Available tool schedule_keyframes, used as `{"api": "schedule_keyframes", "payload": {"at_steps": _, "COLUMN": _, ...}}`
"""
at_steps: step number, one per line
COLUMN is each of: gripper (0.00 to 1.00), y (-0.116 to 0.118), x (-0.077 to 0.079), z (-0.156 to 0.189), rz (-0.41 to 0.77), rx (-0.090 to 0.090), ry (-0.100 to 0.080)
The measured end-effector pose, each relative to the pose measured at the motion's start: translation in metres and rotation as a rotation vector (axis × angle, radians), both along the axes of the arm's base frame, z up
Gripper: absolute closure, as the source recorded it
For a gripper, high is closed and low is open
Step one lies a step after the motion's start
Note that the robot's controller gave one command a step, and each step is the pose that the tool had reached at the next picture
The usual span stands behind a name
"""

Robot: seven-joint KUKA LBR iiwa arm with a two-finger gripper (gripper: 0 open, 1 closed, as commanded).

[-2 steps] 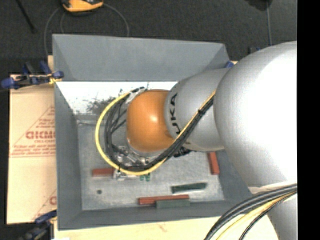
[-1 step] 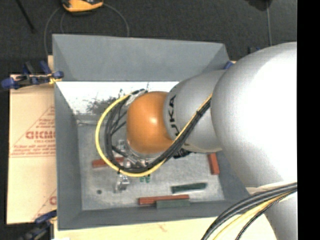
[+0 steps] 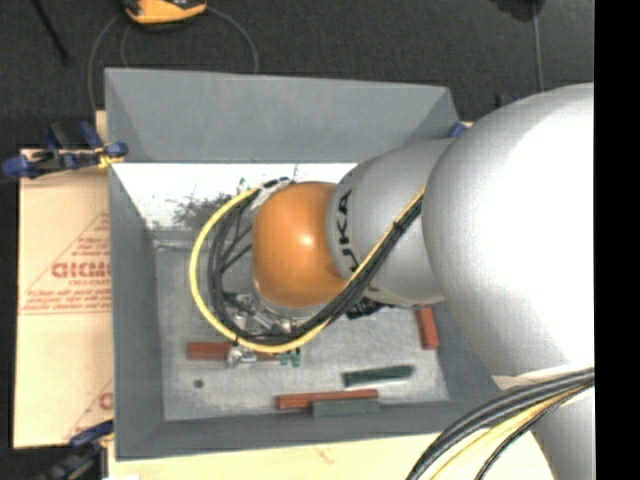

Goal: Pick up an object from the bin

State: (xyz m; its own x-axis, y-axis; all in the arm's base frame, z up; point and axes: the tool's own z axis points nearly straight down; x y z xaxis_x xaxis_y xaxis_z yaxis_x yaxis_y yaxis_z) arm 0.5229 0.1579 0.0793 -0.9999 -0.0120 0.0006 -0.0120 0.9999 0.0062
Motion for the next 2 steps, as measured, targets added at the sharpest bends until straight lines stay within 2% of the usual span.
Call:
{"api": "schedule_keyframes", "payload": {"at_steps": 1, "gripper": 1.00, "y": 0.000, "x": 0.000, "z": 0.000, "rz": 0.000, "rx": 0.000, "ry": 0.000}}
{"api": "schedule_keyframes", "payload": {"at_steps": 2, "gripper": 1.00, "y": 0.000, "x": 0.015, "z": 0.151, "rz": -0.005, "rx": -0.003, "ry": -0.007}}
